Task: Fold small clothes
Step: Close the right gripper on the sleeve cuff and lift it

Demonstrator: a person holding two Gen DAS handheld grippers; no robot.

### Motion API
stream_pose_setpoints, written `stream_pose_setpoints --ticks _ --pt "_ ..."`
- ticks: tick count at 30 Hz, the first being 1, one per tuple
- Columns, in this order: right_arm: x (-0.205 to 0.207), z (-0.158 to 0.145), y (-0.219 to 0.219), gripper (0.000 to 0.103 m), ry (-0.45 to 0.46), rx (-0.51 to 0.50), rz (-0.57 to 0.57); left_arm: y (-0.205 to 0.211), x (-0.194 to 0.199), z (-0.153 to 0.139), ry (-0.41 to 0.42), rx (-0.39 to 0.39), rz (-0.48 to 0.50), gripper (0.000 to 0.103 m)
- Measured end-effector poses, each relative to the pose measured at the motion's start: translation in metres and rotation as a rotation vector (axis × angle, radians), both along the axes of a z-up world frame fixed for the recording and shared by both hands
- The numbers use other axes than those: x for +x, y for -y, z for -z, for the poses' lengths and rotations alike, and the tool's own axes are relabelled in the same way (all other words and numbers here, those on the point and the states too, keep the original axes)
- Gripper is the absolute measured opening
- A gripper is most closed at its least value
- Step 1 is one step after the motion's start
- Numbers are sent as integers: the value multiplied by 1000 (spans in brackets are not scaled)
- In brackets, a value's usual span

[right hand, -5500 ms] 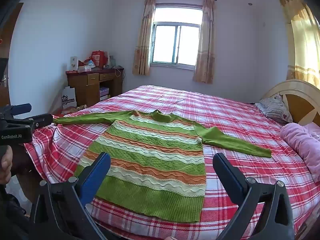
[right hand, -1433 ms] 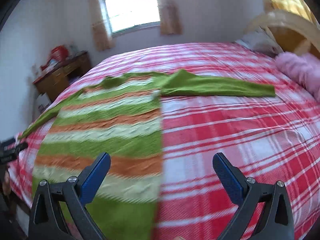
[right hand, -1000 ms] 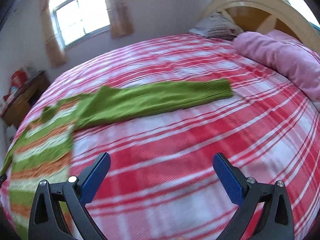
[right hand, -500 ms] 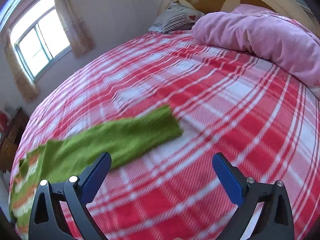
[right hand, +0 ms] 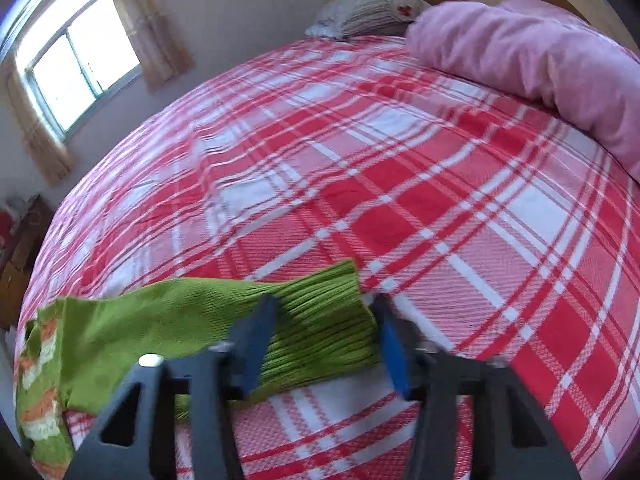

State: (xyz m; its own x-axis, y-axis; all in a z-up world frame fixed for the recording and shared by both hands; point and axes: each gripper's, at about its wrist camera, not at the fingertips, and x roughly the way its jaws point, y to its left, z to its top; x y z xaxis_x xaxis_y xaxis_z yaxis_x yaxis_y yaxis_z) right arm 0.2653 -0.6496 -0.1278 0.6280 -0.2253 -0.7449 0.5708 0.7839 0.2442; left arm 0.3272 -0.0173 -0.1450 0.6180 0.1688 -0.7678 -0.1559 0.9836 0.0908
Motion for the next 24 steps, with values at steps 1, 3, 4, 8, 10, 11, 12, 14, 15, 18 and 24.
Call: stream_pose_setpoints --ticks 1,3,4,8,10,11,12,14,15,18,24 --pt "0 0 0 26 5 15 -11 0 0 0 -1 -5 -1 103" --pt "-3 -1 -5 20 10 24 -37 0 -3 1 -4 -22 0 103" --pt "-4 -3 -7 19 21 27 -55 0 -4 2 -5 -25 1 103" --pt "-11 -18 -16 17 52 19 -65 4 -11 4 -11 -35 13 103" --pt "-14 -30 -21 16 77 10 -71 6 -15 1 -6 -44 21 103" --pt "-14 -40 -25 15 94 9 -81 6 -17 -2 1 -43 25 103" --pt "-14 -49 -30 15 109 6 -93 7 -18 -4 9 -40 27 103" --pt "-14 -66 -40 15 132 -7 -112 8 -21 -9 33 -23 29 103" --pt "-13 -74 -46 15 144 -16 -122 8 -22 -12 48 -8 28 103" --pt "-8 -104 -69 12 174 -53 -169 6 -27 -17 63 -17 29 103" --pt "6 -149 -118 2 227 -90 -272 3 -38 -20 79 -31 41 103"
